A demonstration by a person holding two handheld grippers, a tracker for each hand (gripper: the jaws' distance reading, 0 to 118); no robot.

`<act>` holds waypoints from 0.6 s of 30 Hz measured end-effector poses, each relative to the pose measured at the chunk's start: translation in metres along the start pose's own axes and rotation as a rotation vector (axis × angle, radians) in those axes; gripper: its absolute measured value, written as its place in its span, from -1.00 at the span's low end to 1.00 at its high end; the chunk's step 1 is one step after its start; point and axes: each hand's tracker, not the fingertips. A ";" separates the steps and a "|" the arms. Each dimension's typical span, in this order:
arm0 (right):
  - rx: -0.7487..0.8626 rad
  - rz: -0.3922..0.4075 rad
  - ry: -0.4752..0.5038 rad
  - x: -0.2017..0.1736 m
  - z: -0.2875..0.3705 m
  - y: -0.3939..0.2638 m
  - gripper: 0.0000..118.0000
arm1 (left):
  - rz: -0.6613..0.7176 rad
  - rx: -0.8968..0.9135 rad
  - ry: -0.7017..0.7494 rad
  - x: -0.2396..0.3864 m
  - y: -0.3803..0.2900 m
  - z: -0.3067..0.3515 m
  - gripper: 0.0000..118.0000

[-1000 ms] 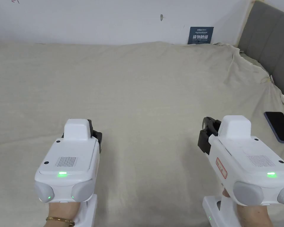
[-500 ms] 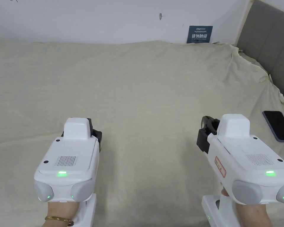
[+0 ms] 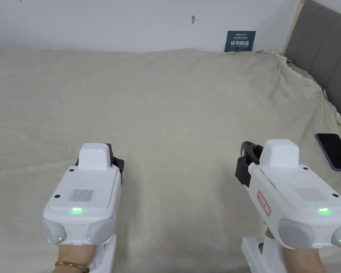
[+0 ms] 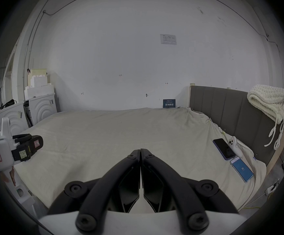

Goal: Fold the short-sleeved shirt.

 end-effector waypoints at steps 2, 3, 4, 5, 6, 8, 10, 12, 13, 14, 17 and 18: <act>0.000 0.001 -0.001 0.000 0.000 0.000 -1.00 | 0.000 0.000 -0.001 0.000 0.000 0.000 -1.00; 0.000 -0.001 0.000 0.000 0.000 0.000 -1.00 | 0.002 0.001 -0.002 0.000 0.000 0.000 -1.00; 0.000 -0.001 0.001 0.000 0.000 0.000 -1.00 | 0.000 0.003 -0.001 0.000 0.001 0.000 -1.00; 0.000 -0.001 0.000 0.000 0.000 0.000 -1.00 | -0.002 0.004 0.001 0.000 0.001 0.000 -1.00; 0.000 0.001 -0.001 0.000 0.000 0.000 -1.00 | -0.003 0.004 0.001 0.000 0.001 0.000 -1.00; 0.000 0.000 0.000 0.000 0.000 0.000 -1.00 | -0.002 0.003 -0.001 0.000 0.001 0.000 -1.00; -0.001 0.001 0.001 0.000 0.000 0.000 -1.00 | -0.004 0.003 -0.001 0.000 0.001 0.000 -1.00; 0.000 0.002 0.002 -0.001 0.000 0.000 -1.00 | -0.004 0.004 -0.001 0.000 0.001 0.000 -1.00; 0.000 0.002 0.001 -0.001 0.000 0.000 -1.00 | -0.005 0.004 -0.001 0.001 0.001 0.000 -1.00; 0.000 0.001 0.002 -0.001 0.000 0.000 -1.00 | -0.005 0.003 0.000 0.001 0.001 0.000 -1.00; 0.000 0.002 0.003 -0.001 0.000 0.000 -1.00 | -0.006 0.002 -0.001 0.001 0.000 0.000 -1.00; 0.000 0.002 0.002 -0.001 0.000 0.000 -1.00 | -0.007 0.002 -0.002 0.001 0.000 0.000 -1.00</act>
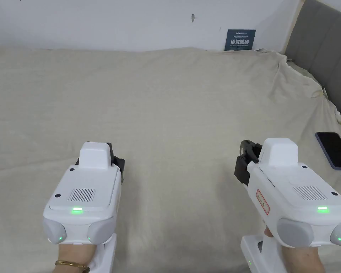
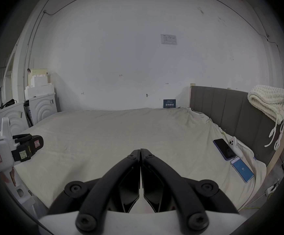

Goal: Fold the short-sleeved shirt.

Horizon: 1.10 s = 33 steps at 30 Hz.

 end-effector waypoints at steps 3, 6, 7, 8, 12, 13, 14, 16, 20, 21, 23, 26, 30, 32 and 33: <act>0.000 -0.001 0.001 0.000 0.000 0.000 -1.00 | -0.001 -0.001 0.000 0.000 -0.001 0.000 -1.00; -0.001 0.001 0.001 0.000 0.001 0.000 -1.00 | 0.001 -0.001 0.001 0.001 -0.001 0.000 -1.00; 0.000 0.002 0.000 0.000 0.001 0.000 -1.00 | 0.001 -0.001 0.001 0.001 -0.001 0.000 -1.00; 0.000 0.002 0.000 0.000 0.001 0.000 -1.00 | 0.000 0.000 0.002 0.001 -0.001 0.001 -1.00; 0.000 0.000 0.000 0.000 0.001 -0.001 -1.00 | -0.002 0.001 0.001 0.002 -0.001 0.001 -1.00; -0.001 0.001 0.000 0.000 0.001 -0.001 -1.00 | -0.002 0.000 0.001 0.002 -0.001 0.001 -1.00; -0.001 0.001 0.000 0.000 0.001 -0.001 -1.00 | -0.002 0.000 0.002 0.002 -0.001 0.001 -1.00; -0.001 0.000 0.000 0.000 0.001 -0.001 -1.00 | 0.001 -0.002 0.000 0.002 -0.002 0.001 -1.00; -0.001 0.003 0.000 0.000 0.001 -0.001 -1.00 | 0.000 -0.003 0.000 0.002 -0.003 0.001 -1.00; 0.000 0.003 -0.001 0.000 0.001 -0.001 -1.00 | 0.000 -0.003 0.001 0.002 -0.003 0.001 -1.00; -0.001 -0.001 0.001 0.000 0.001 -0.001 -1.00 | 0.001 -0.002 0.003 0.002 -0.002 0.001 -1.00; 0.001 -0.002 -0.005 0.000 0.001 -0.001 -1.00 | 0.005 -0.008 0.004 0.002 -0.002 0.000 -0.91; -0.029 -0.029 -0.007 0.002 0.002 0.003 0.03 | 0.066 -0.025 0.000 -0.001 0.003 0.001 0.52; -0.068 -0.037 -0.002 0.003 0.000 0.006 1.00 | 0.093 -0.051 -0.013 -0.003 0.004 0.000 1.00; -0.098 -0.054 0.006 0.003 -0.001 0.008 0.95 | 0.100 -0.050 -0.018 -0.003 0.004 0.001 1.00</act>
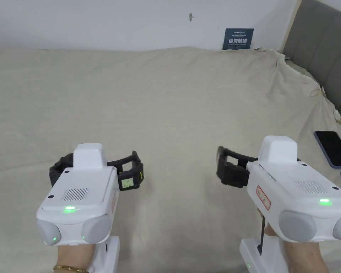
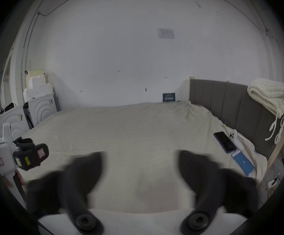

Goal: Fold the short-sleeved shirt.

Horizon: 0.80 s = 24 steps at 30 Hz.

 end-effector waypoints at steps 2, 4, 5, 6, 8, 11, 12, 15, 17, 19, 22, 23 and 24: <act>0.001 -0.020 -0.005 -0.002 0.002 0.004 0.94 | -0.008 0.003 -0.001 0.003 0.000 0.006 1.00; -0.091 -0.015 -0.020 -0.005 -0.002 0.012 0.96 | -0.004 -0.065 0.017 0.008 0.003 0.007 1.00; -0.138 -0.031 -0.020 -0.006 -0.004 0.016 0.96 | 0.005 -0.096 0.023 0.009 0.003 0.007 1.00; -0.202 -0.060 -0.019 -0.007 -0.007 0.019 0.96 | 0.024 -0.126 0.027 0.010 0.003 0.007 1.00; -0.302 -0.154 0.024 -0.003 -0.012 0.020 0.96 | 0.071 -0.186 0.028 0.010 0.002 0.009 1.00; -0.450 -0.250 0.024 -0.005 -0.016 0.018 0.96 | 0.116 -0.248 -0.012 0.009 -0.005 0.011 1.00; -0.508 -0.242 0.004 -0.008 -0.018 0.017 0.96 | 0.117 -0.257 -0.014 0.009 -0.008 0.012 1.00; -0.572 -0.161 -0.014 -0.013 -0.023 0.011 0.96 | 0.096 -0.285 -0.015 0.011 -0.017 0.013 1.00; -0.547 -0.139 0.000 -0.013 -0.024 0.003 0.96 | 0.056 -0.302 -0.009 0.013 -0.023 0.012 1.00; -0.551 -0.152 -0.008 -0.013 -0.026 -0.001 0.96 | 0.030 -0.318 0.007 0.014 -0.027 0.011 1.00; -0.574 -0.208 -0.039 -0.010 -0.028 -0.005 0.96 | 0.032 -0.322 -0.003 0.014 -0.031 0.010 1.00; -0.581 -0.213 -0.049 -0.009 -0.031 -0.006 0.96 | 0.036 -0.327 -0.006 0.012 -0.032 0.010 1.00; -0.588 -0.215 -0.059 -0.007 -0.034 -0.007 0.96 | 0.040 -0.333 -0.007 0.011 -0.034 0.009 1.00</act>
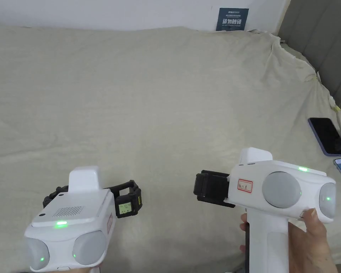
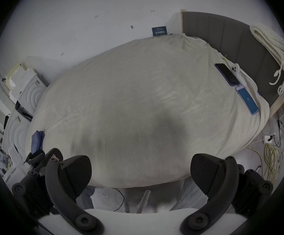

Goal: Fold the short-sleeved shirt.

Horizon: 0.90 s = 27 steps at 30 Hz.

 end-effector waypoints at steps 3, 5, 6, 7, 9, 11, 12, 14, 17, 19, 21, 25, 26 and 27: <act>-0.033 0.019 -0.014 0.002 -0.007 0.003 0.96 | 0.002 -0.012 0.000 0.000 -0.004 -0.005 1.00; -0.093 -0.015 -0.008 0.004 -0.012 0.005 0.96 | -0.005 -0.027 0.007 0.000 -0.005 -0.007 1.00; -0.080 -0.049 -0.005 0.005 -0.013 0.005 0.96 | -0.009 -0.030 0.005 0.001 -0.005 -0.008 1.00; -0.062 -0.052 -0.006 0.005 -0.013 0.004 0.96 | -0.010 -0.034 0.003 -0.001 -0.006 -0.009 1.00; -0.016 -0.041 -0.029 -0.008 -0.004 -0.002 0.96 | -0.005 -0.040 0.006 -0.002 -0.006 -0.012 1.00; -0.001 -0.029 -0.028 -0.017 -0.002 -0.008 0.96 | 0.011 -0.050 0.010 -0.004 -0.005 -0.016 1.00; -0.003 -0.014 -0.021 -0.018 -0.005 -0.011 0.96 | 0.020 -0.056 0.013 -0.005 -0.005 -0.019 1.00; -0.023 0.034 0.005 -0.010 -0.017 -0.011 0.96 | 0.033 -0.067 0.016 -0.007 -0.005 -0.026 1.00; -0.064 0.085 0.001 -0.005 -0.048 -0.010 0.96 | 0.046 -0.077 0.028 -0.013 -0.003 -0.041 1.00; -0.056 0.097 -0.017 0.001 -0.073 -0.005 0.96 | 0.052 -0.088 0.038 -0.019 0.003 -0.056 1.00; 0.001 0.110 -0.102 0.004 -0.096 0.007 0.96 | 0.074 -0.091 0.045 -0.028 0.012 -0.073 1.00; 0.133 0.078 -0.245 0.014 -0.139 0.038 0.96 | 0.120 -0.057 0.122 -0.049 0.034 -0.121 1.00; 0.165 0.060 -0.239 0.019 -0.147 0.044 0.96 | 0.132 -0.054 0.149 -0.054 0.040 -0.132 1.00; 0.191 0.039 -0.238 0.024 -0.154 0.050 0.96 | 0.141 -0.041 0.152 -0.059 0.045 -0.146 1.00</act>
